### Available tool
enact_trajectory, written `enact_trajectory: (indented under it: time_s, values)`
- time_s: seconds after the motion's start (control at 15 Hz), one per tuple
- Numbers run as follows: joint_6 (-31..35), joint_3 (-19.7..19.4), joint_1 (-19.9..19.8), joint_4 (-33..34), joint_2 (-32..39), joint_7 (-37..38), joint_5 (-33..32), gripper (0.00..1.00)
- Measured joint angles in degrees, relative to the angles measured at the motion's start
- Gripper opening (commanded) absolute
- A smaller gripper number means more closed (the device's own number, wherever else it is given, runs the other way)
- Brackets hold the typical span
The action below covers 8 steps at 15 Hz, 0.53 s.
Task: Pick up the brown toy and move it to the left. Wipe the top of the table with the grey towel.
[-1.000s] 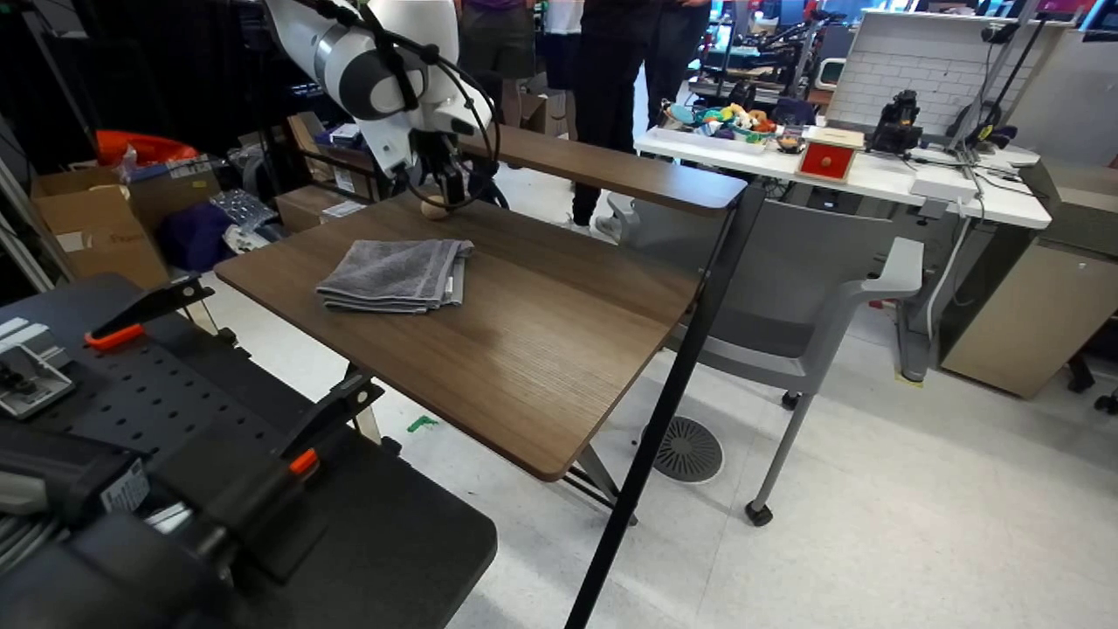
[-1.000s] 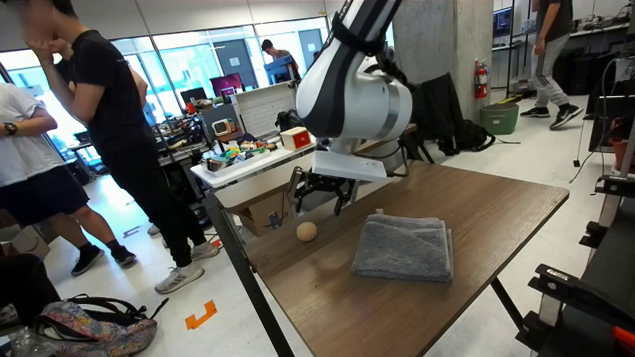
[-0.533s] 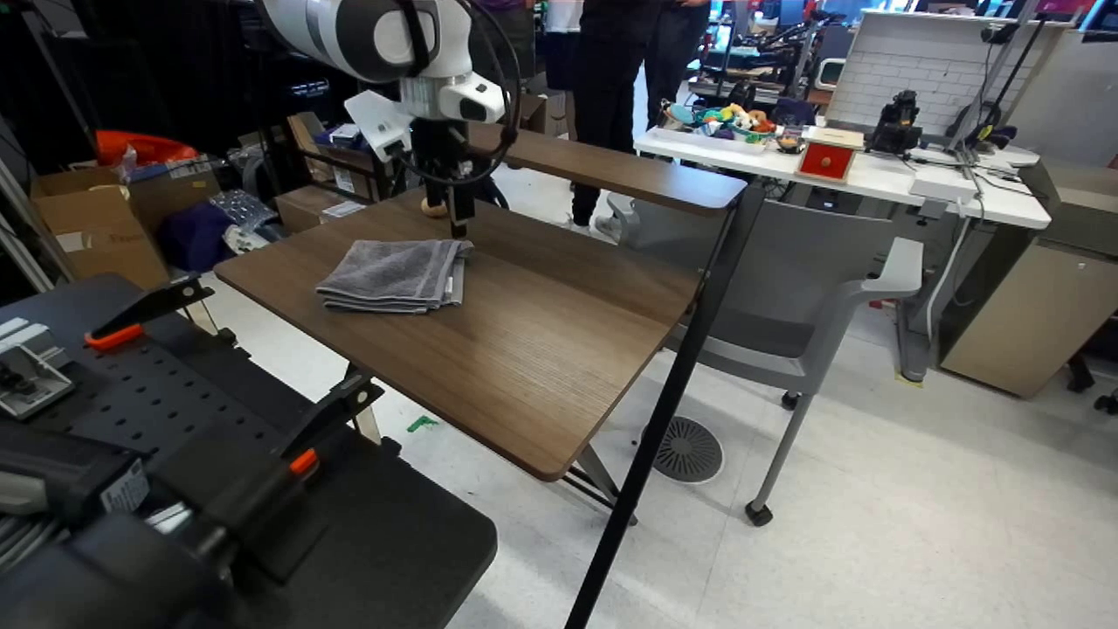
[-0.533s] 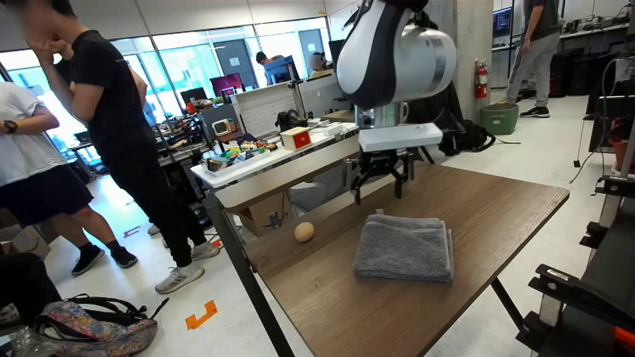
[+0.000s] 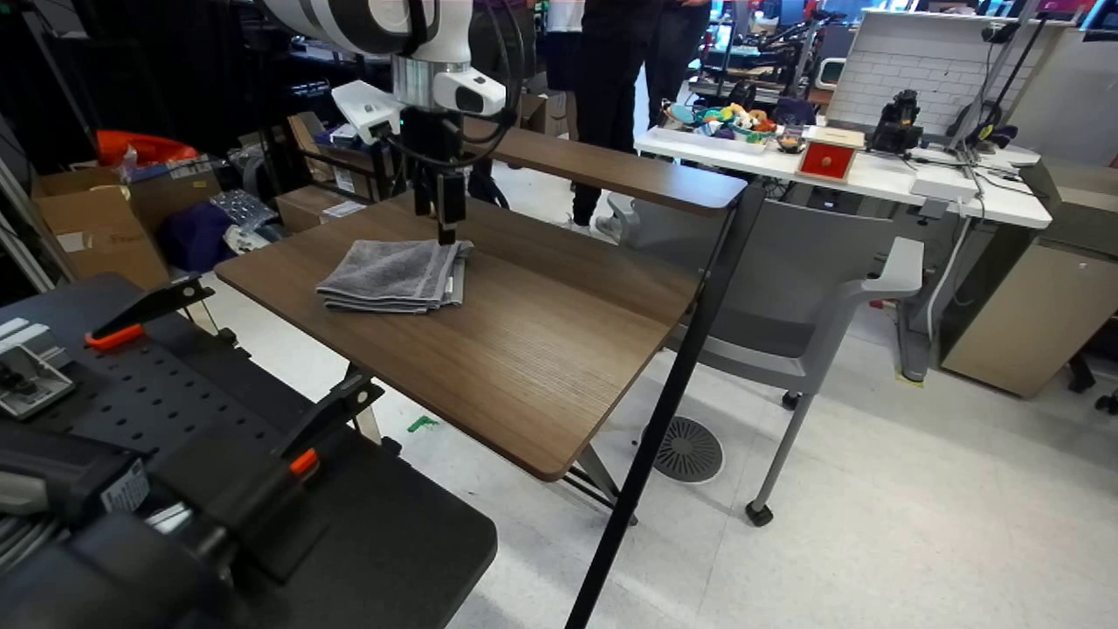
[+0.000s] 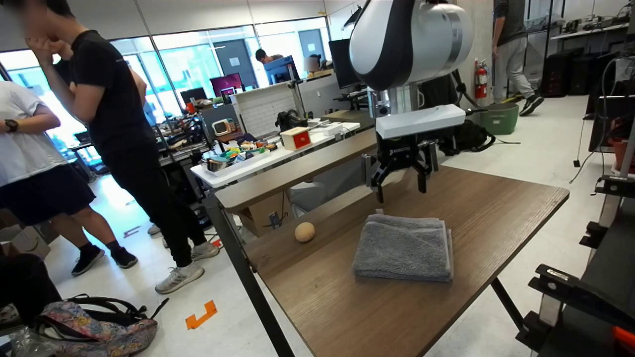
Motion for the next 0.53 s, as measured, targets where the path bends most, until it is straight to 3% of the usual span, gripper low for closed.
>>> enact_trajectory:
  time_s: [0.27,0.53]
  values:
    - [2.5,0.8,-0.4,2.3,4.9,1.6,1.3,1.0]
    - [6.7,4.0,-0.4,3.3,8.1,1.7,3.6,1.0]
